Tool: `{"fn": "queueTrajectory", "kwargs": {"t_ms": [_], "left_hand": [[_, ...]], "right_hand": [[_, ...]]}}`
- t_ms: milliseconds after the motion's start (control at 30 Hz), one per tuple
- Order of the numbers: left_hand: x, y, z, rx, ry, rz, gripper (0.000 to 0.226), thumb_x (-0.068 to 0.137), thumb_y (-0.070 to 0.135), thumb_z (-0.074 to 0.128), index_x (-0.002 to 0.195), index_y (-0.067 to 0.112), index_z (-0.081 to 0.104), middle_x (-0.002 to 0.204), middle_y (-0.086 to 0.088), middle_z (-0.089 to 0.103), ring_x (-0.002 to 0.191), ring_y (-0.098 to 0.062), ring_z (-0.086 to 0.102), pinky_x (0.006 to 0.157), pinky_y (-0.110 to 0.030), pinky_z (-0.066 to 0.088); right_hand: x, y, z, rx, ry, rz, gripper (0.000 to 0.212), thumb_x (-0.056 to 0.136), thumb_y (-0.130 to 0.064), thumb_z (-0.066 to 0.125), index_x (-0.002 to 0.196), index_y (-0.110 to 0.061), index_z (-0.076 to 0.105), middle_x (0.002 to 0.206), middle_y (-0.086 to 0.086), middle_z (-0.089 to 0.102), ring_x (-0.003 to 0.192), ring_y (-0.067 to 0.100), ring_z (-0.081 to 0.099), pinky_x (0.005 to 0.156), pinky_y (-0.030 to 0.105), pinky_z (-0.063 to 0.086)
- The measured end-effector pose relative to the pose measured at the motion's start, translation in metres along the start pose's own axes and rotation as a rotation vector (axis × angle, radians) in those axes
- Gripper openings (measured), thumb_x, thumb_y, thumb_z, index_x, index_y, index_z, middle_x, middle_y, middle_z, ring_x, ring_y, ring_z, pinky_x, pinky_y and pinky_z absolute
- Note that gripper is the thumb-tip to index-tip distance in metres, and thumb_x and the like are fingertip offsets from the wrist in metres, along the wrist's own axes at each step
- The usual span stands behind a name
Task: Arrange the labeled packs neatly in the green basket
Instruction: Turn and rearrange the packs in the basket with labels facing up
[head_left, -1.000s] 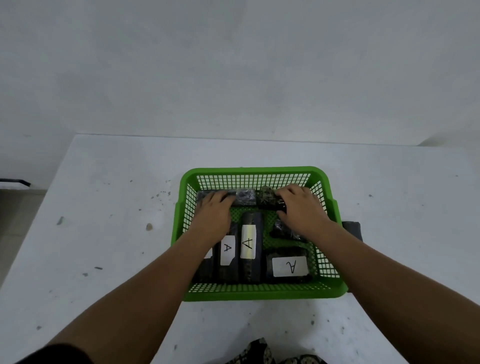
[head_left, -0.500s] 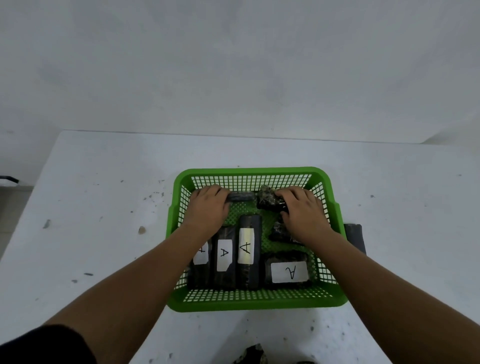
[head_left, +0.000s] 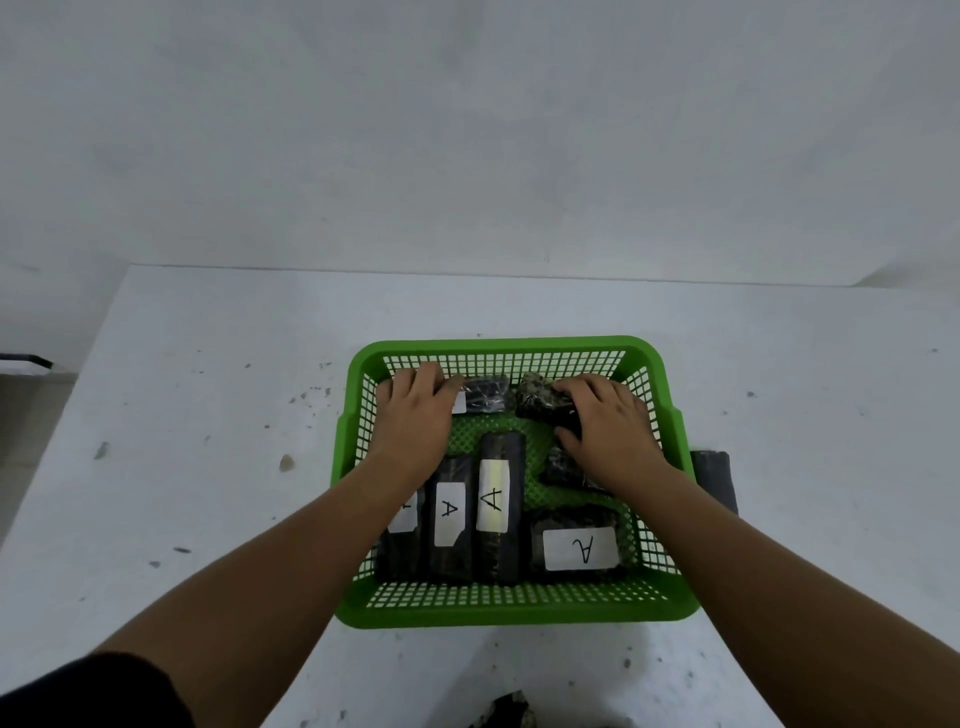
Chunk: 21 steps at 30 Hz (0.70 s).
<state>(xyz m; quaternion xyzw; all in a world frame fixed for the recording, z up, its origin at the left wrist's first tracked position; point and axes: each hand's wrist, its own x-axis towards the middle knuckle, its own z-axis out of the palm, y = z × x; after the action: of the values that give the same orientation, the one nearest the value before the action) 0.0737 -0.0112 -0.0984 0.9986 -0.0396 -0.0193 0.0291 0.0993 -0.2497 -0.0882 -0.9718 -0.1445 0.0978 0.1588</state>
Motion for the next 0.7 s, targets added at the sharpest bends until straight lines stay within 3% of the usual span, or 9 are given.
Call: {"fn": "queueTrajectory", "kwargs": {"t_ms": [133,367,533,600,700], "left_hand": [[-0.001,0.0,0.004,-0.037,-0.083,0.005,0.052,0.088,0.041,0.052,0.136,0.024,0.04,0.131,-0.004,0.051,0.116,-0.03,0.045,0.095,-0.047,0.034],[-0.006,0.003,-0.004,-0.136,-0.117,-0.023,0.046,0.088,0.03,0.052,0.133,0.025,0.045,0.134,-0.005,0.047,0.122,-0.029,0.04,0.101,-0.046,0.031],[-0.016,-0.006,-0.029,-0.194,0.087,-0.023,0.033,0.087,0.024,0.05,0.119,0.018,0.057,0.132,-0.014,0.05,0.126,-0.036,0.039,0.108,-0.052,0.031],[-0.021,-0.014,-0.036,-0.141,0.143,-0.048,0.032,0.086,0.022,0.05,0.116,0.015,0.059,0.137,-0.017,0.047,0.134,-0.039,0.031,0.113,-0.056,0.021],[-0.027,-0.017,-0.036,-0.079,0.043,-0.08,0.037,0.088,0.026,0.046,0.122,0.015,0.054,0.149,-0.018,0.032,0.143,-0.038,0.012,0.117,-0.054,0.006]], "right_hand": [[0.003,0.0,0.001,0.004,-0.001,0.001,0.054,0.08,-0.033,0.066,0.129,-0.026,0.043,0.133,0.005,0.049,0.123,0.028,0.041,0.106,0.044,0.029],[0.011,-0.003,-0.005,-0.03,-0.052,-0.015,0.052,0.079,-0.031,0.067,0.126,-0.025,0.044,0.129,0.007,0.049,0.116,0.029,0.047,0.101,0.045,0.034],[0.016,-0.005,-0.02,-0.013,-0.098,-0.061,0.059,0.08,-0.034,0.064,0.131,-0.018,0.04,0.129,0.011,0.045,0.111,0.032,0.053,0.099,0.047,0.04],[0.018,-0.005,-0.028,0.037,-0.118,-0.069,0.06,0.082,-0.039,0.063,0.13,-0.019,0.034,0.128,0.01,0.049,0.11,0.03,0.053,0.099,0.048,0.04],[0.018,-0.005,-0.034,0.071,-0.176,-0.094,0.049,0.085,-0.049,0.058,0.118,-0.022,0.035,0.119,0.006,0.052,0.097,0.024,0.055,0.092,0.046,0.043]]}}
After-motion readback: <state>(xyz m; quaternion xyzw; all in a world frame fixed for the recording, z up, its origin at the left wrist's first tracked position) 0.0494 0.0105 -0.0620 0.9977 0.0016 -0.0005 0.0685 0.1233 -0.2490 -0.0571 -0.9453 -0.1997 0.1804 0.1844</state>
